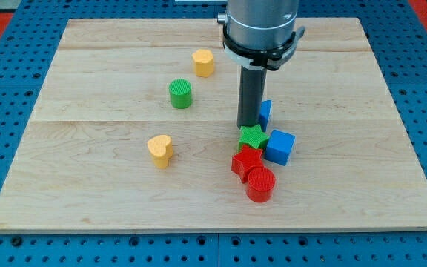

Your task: Push the blue triangle a bit right

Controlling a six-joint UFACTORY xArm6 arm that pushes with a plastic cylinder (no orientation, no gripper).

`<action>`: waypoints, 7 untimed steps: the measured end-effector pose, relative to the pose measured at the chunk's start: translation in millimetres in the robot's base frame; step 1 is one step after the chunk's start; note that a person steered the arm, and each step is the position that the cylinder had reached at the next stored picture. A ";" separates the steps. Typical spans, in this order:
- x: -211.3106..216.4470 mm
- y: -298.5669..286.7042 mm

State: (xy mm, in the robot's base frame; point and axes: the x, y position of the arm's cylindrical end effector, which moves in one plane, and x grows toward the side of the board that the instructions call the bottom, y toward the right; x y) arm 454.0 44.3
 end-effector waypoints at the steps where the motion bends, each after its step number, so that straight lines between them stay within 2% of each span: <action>1: 0.4 -19.2; 3: -0.5 -90.3; 4: -18.7 -92.3; 5: -44.7 -71.4; 7: -36.5 -13.9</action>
State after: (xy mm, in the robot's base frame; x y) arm 417.6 30.4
